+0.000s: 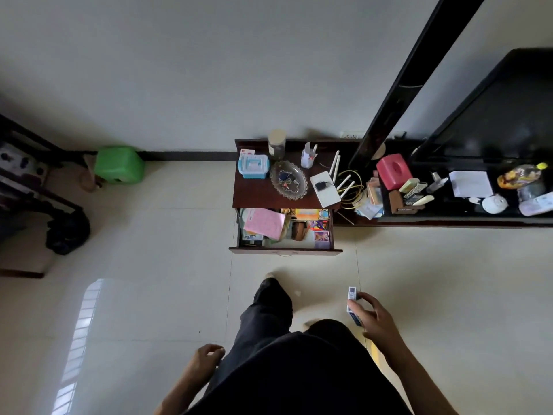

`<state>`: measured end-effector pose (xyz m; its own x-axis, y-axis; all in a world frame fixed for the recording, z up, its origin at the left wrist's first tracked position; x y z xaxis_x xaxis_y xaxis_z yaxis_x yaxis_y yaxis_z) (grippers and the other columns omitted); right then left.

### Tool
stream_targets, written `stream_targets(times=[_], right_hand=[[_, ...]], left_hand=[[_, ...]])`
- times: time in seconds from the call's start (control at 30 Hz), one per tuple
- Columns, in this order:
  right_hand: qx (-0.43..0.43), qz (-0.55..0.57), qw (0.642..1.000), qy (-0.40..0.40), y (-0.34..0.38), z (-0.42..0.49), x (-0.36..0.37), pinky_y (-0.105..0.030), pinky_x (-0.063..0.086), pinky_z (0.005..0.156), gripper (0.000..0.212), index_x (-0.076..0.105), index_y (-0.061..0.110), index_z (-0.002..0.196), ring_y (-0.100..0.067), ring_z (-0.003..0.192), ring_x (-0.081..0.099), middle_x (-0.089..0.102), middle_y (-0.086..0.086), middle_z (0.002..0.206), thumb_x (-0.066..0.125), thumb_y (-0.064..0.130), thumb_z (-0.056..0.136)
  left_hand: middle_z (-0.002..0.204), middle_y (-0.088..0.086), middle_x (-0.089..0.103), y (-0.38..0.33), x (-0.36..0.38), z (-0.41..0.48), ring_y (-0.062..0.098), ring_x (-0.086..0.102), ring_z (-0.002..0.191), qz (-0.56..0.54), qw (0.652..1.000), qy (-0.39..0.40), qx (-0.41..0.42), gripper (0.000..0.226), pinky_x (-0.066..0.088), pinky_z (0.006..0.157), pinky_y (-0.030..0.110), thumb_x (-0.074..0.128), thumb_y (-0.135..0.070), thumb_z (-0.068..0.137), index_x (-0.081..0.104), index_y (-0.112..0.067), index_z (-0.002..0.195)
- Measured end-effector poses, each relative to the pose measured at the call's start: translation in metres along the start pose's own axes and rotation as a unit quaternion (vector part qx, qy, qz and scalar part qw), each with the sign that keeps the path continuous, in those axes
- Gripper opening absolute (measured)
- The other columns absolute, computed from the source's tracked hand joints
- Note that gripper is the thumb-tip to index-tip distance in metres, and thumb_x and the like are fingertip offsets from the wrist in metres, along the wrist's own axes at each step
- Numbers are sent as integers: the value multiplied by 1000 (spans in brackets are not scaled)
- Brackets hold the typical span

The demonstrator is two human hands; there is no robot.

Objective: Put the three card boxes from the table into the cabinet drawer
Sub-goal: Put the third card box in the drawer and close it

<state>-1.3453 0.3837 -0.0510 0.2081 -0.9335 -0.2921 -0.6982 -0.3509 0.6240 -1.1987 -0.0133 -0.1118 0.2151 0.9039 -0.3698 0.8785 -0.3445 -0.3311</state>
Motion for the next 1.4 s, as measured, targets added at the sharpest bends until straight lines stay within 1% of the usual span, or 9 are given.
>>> stream_targets(times=[0.1, 0.33, 0.47, 0.57, 0.67, 0.87, 1.0, 1.23, 1.4], right_hand=[[12, 4, 1000, -7, 23, 17, 6, -33, 58, 72, 18, 67, 43, 105, -13, 89, 74, 79, 2, 100, 73, 37, 90], [27, 14, 999, -24, 57, 54, 11, -36, 55, 76, 34, 63, 38, 118, -20, 109, 70, 73, 0, 117, 76, 40, 87], [28, -9, 1000, -2, 79, 87, 8, -46, 55, 92, 42, 59, 29, 127, -23, 113, 65, 67, -3, 124, 75, 36, 89], [32, -11, 999, 2, 96, 114, 0, -39, 56, 84, 46, 58, 26, 128, -19, 109, 64, 66, -3, 123, 78, 32, 87], [35, -6, 999, 13, 115, 142, -4, -27, 52, 70, 50, 58, 30, 123, -5, 102, 63, 67, 0, 119, 82, 38, 80], [56, -21, 998, 38, 140, 197, -8, -30, 51, 79, 45, 59, 41, 106, -7, 101, 67, 69, 13, 112, 86, 52, 72], [74, -45, 996, 30, 152, 222, -5, -32, 49, 82, 52, 57, 38, 108, -11, 101, 67, 69, 14, 111, 84, 59, 68], [105, -89, 990, 30, 149, 288, 28, -18, 42, 65, 56, 53, 33, 118, 6, 88, 59, 64, 23, 100, 81, 52, 74], [125, -125, 984, 33, 101, 365, 66, -18, 43, 65, 56, 51, 27, 121, -1, 88, 64, 67, 14, 103, 84, 42, 78]], left_hand=[[69, 14, 62, -46, -30, 20, 24, 56, 62, -54, 998, 10, -18, 14, 43, 58, 26, 54, -5, 95, 66, 3, 94], [88, 14, 68, -169, -70, 58, 23, 59, 70, -22, 999, 24, 16, 20, 42, 57, 27, 53, -20, 95, 65, -7, 106], [89, 11, 68, -220, -75, 75, 21, 61, 72, -29, 999, 24, 33, 21, 44, 61, 28, 54, -23, 96, 64, -10, 108], [90, 9, 69, -245, -76, 80, 20, 62, 72, -39, 999, 20, 23, 22, 45, 62, 29, 53, -25, 95, 65, -12, 109], [91, 10, 70, -255, -73, 84, 20, 62, 72, -46, 999, 19, 1, 23, 45, 64, 29, 53, -25, 95, 65, -12, 110], [98, 16, 72, -252, -71, 92, 24, 65, 76, -74, 996, 4, -48, 22, 47, 69, 32, 54, -22, 94, 65, -10, 108], [88, 9, 71, -251, -71, 101, 19, 64, 68, -75, 994, 17, -72, 20, 46, 64, 30, 54, -22, 95, 65, -11, 107], [80, 6, 69, -262, -58, 176, 18, 61, 63, -68, 992, 52, -92, 15, 45, 61, 29, 55, -23, 94, 67, -16, 98], [81, 5, 71, -262, -26, 264, 17, 62, 67, -89, 989, 61, -96, 14, 48, 63, 27, 57, -23, 93, 67, -17, 100]])
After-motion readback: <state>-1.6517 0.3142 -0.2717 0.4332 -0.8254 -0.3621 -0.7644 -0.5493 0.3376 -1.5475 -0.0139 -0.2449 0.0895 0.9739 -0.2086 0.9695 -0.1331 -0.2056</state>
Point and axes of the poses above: each hand's wrist, its own z-axis towards the middle knuckle, its own x-axis out of the palm, y = z × x, the point moved 7 cm from there along z, towards the middle knuckle
